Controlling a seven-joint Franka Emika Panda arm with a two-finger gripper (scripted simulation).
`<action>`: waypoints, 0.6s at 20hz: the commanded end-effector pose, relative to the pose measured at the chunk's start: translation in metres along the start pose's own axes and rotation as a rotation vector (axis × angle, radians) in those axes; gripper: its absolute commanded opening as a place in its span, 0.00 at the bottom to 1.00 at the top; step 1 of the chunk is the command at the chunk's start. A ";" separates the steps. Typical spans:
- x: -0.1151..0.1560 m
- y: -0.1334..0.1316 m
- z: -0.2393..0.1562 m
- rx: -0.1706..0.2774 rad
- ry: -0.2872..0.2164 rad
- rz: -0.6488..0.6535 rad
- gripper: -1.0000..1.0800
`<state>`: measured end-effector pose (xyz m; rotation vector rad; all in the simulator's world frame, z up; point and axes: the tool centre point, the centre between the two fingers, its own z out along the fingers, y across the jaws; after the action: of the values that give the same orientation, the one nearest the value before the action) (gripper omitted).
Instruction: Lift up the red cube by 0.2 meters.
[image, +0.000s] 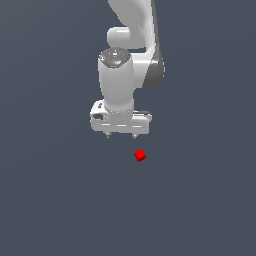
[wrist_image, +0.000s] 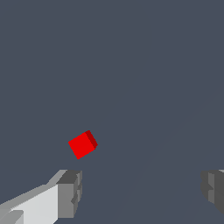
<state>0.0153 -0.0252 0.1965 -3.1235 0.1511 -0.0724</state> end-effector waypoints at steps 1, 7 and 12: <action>0.000 0.000 0.000 0.000 0.000 0.000 0.96; 0.000 -0.005 0.011 0.000 -0.003 -0.035 0.96; -0.001 -0.019 0.039 0.001 -0.011 -0.119 0.96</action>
<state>0.0182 -0.0108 0.1674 -3.1285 0.0099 -0.0624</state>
